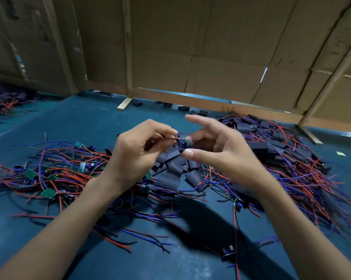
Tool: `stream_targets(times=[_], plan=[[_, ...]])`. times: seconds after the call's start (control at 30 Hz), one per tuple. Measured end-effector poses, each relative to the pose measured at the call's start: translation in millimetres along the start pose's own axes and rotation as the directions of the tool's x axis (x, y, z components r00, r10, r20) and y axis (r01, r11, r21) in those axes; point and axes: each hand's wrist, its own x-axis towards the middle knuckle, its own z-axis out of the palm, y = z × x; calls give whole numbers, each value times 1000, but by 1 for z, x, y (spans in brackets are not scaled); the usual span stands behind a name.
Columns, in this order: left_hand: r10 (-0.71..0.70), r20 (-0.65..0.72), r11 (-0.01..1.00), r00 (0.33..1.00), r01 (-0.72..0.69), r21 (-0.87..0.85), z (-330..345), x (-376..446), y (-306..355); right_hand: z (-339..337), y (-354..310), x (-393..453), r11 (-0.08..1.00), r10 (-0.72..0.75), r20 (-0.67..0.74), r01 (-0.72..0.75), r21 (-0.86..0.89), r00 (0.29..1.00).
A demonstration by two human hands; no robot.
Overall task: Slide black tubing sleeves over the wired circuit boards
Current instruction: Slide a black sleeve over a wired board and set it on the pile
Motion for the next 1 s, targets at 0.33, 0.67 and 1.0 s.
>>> stream_targets(times=[0.33,0.67,1.0], plan=[[-39,326,999,945,49,-20,4,-5,1,-25,-4,6,943,333,-53,-334,-12,942],[-361,734,900,575,8,436,-6,-8,-17,-69,-10,-9,830,490,110,-425,-361,865],[-350,469,885,811,451,-120,12,-13,2,-80,-20,-15,981,179,148,-164,-109,973]])
